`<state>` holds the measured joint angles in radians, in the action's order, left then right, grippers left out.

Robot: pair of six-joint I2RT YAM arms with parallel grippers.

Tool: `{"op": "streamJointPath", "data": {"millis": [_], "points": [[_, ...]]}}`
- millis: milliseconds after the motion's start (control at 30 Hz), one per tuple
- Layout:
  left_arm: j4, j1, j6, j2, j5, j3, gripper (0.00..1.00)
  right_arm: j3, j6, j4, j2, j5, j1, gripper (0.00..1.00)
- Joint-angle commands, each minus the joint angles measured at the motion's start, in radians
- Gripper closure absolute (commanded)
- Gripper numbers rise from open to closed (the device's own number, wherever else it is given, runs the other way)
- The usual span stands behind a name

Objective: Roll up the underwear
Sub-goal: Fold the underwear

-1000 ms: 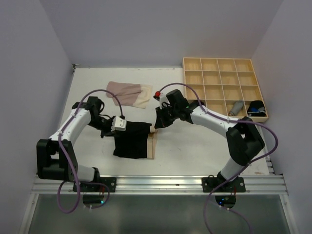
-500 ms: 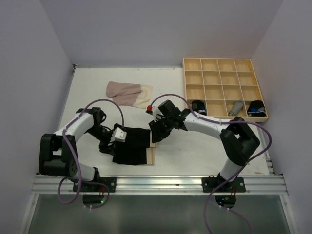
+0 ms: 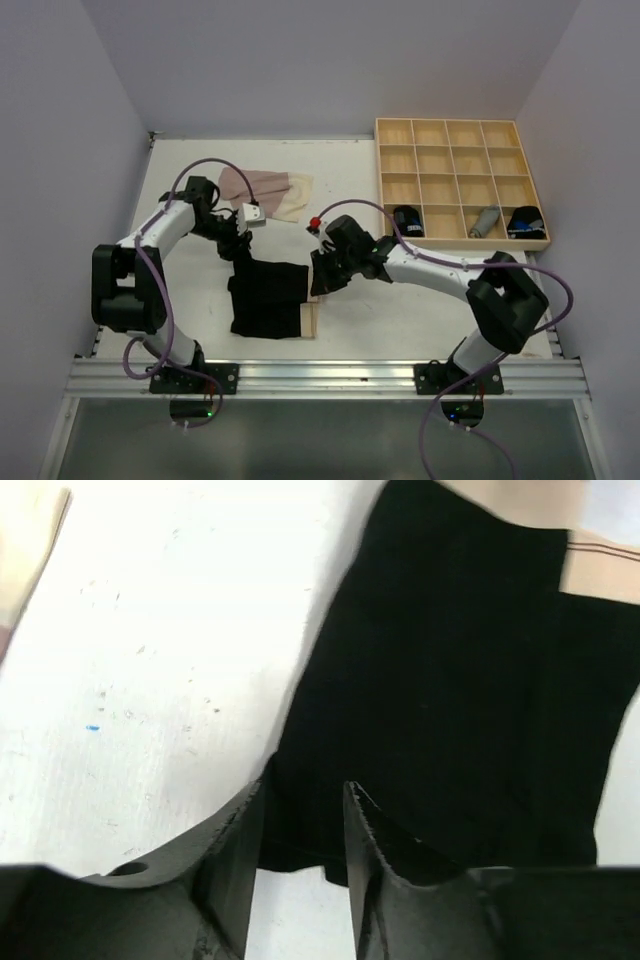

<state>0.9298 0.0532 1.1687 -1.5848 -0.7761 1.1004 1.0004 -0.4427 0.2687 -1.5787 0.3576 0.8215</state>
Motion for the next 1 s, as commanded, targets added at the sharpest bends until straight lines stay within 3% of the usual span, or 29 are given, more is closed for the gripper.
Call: {"op": "streamJointPath", "data": {"millis": [0,267,500,567,667,767,967], "points": [[-0.213,0.0,-0.24,-0.072,0.04,-0.007,0.6,-0.022,-0.122,-0.055,-0.087,-0.035,0.06,0.93],[-0.341,-0.001,-0.313,-0.083,0.188,-0.126,0.7,0.055,-0.131,-0.037,-0.308,-0.127,0.071,0.96],[-0.402,-0.026,-0.379,-0.018,0.28,-0.231,0.78,0.269,-0.039,0.039,-0.418,-0.201,0.012,0.97],[-0.433,-0.036,-0.418,0.018,0.299,-0.24,0.76,0.329,0.03,0.082,-0.438,-0.216,-0.01,0.96],[-0.454,-0.053,-0.464,0.068,0.301,-0.215,0.63,0.472,0.142,0.182,-0.461,-0.216,-0.045,0.94],[-0.445,-0.085,-0.469,0.12,0.279,-0.179,0.58,0.585,0.24,0.268,-0.451,-0.241,-0.076,0.92],[-0.414,-0.069,-0.494,0.177,0.207,-0.079,0.52,0.594,0.207,0.313,-0.345,-0.226,-0.137,0.89]]}}
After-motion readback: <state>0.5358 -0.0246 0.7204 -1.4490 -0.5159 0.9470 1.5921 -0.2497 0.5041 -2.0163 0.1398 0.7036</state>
